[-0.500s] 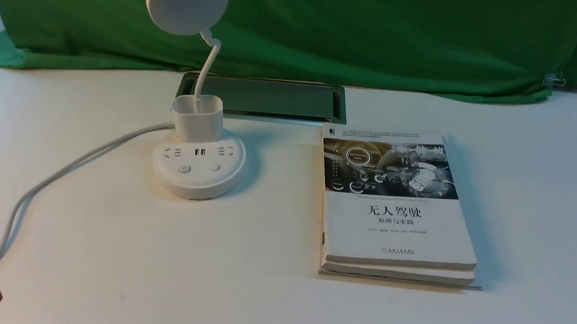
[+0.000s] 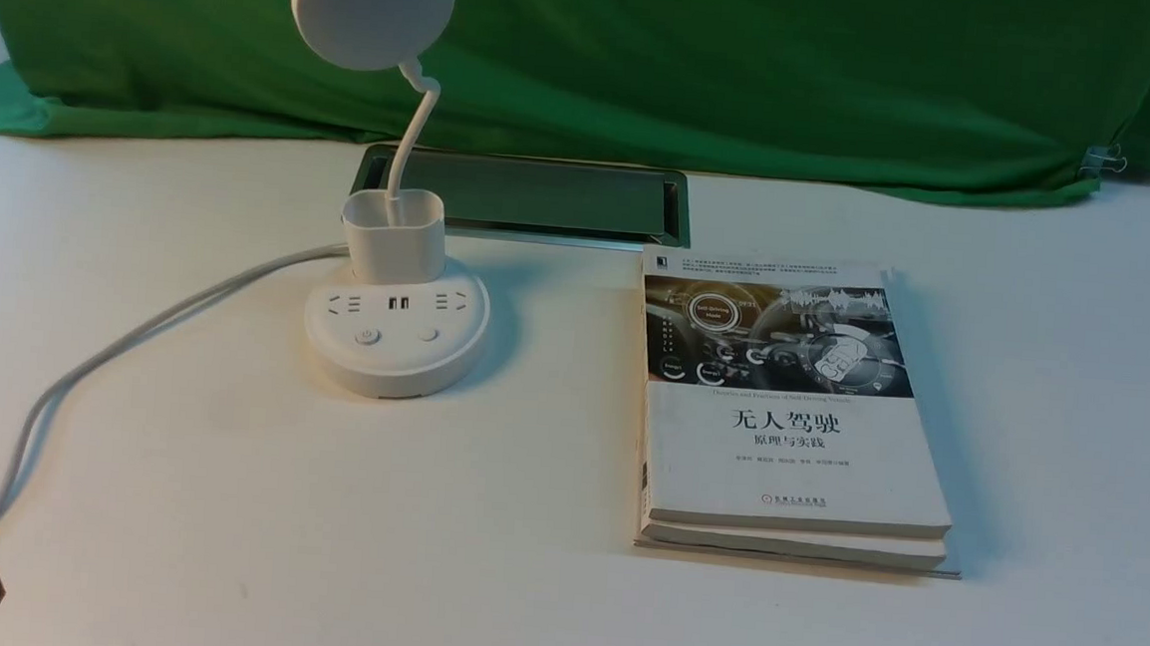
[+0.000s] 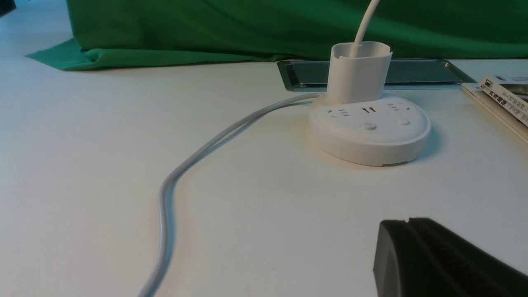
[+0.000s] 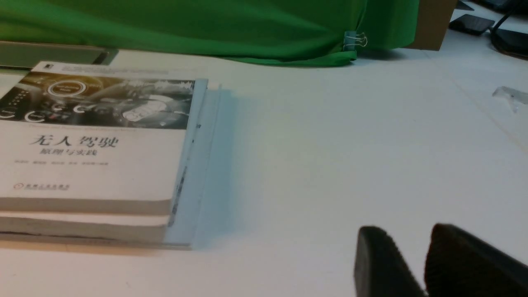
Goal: Turn on the desk lamp on the white desktop with your hand.
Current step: 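Press the power button on the lamp base to turn the lamp on with the left gripper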
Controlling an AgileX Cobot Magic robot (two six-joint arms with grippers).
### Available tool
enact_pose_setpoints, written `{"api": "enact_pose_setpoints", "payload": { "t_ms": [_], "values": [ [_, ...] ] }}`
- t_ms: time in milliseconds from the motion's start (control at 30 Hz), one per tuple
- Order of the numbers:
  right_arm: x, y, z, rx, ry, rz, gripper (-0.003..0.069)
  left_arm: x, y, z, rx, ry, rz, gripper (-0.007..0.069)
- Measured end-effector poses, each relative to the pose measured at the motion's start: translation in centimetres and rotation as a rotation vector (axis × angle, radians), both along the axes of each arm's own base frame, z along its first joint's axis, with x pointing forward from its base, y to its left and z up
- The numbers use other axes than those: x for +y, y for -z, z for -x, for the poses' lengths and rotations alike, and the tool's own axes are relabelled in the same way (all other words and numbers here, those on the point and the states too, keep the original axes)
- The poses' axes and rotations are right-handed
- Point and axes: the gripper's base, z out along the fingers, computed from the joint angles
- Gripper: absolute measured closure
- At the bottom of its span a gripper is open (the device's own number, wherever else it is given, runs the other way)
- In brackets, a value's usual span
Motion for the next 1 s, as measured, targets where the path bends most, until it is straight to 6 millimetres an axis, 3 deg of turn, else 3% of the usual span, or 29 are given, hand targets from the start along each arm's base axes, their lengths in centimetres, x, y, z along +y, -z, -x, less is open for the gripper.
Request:
{"api": "enact_pose_setpoints", "payload": {
  "t_ms": [700,867,1000],
  "values": [
    [0.0,0.0,0.0,0.001,0.000,0.000,0.0419,0.1,-0.4,-0.1,-0.048,-0.003,-0.020,0.0603],
    [0.0,0.0,0.0,0.001,0.000,0.000,0.0419,0.1,-2.4,-0.1,-0.268,-0.013,0.010,0.0603],
    [0.0,0.0,0.0,0.001,0.000,0.000,0.0419,0.3,-5.4,0.8,-0.614,-0.026,0.048,0.0603]
  ]
}}
